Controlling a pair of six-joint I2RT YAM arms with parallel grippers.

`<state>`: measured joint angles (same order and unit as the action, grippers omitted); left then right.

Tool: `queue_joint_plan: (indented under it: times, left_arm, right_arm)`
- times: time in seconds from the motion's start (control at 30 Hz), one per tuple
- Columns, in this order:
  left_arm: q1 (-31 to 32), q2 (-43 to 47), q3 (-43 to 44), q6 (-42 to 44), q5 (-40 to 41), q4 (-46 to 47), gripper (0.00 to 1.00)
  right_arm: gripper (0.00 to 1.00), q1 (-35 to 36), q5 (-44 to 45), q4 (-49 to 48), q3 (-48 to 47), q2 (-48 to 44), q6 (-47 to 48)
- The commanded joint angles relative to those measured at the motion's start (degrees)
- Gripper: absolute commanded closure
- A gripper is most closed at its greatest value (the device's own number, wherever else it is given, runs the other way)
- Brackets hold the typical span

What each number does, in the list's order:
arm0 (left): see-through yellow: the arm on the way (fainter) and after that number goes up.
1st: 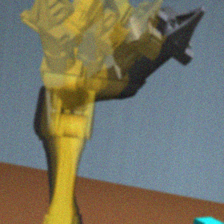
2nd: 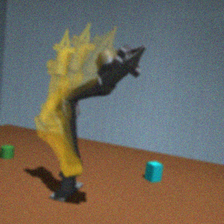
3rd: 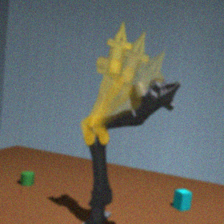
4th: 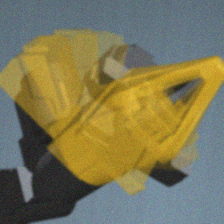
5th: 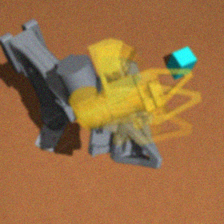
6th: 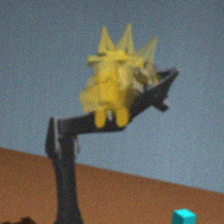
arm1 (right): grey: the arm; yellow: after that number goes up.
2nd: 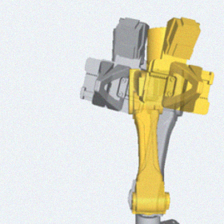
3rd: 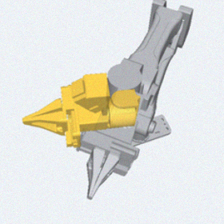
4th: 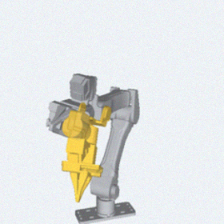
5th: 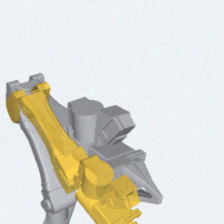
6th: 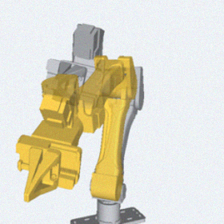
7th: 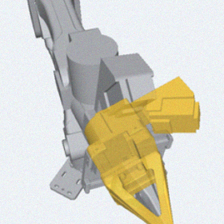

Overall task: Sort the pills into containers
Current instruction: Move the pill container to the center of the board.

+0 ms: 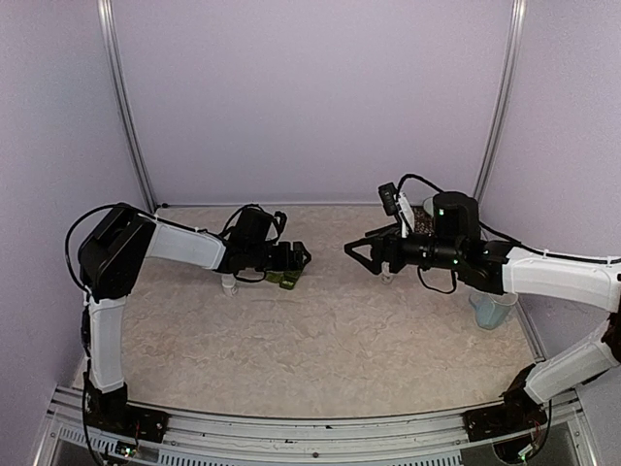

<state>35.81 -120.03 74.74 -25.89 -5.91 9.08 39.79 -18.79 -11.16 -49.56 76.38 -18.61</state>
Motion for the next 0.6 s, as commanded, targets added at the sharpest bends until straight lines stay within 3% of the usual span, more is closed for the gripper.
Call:
queue_joint_plan:
  times: [0.0,0.57]
  left_arm:
    - [-0.9,-3.2,3.4,3.2,-5.3,-2.4,0.06]
    - [-1.5,-6.5,7.4,9.1,-16.8,-5.2,0.14]
  right_arm:
    - [0.12,-0.4,0.1,3.8,1.5,-4.7,1.2]
    - [0.12,-0.4,-0.5,7.0,2.2,-8.9,2.3]
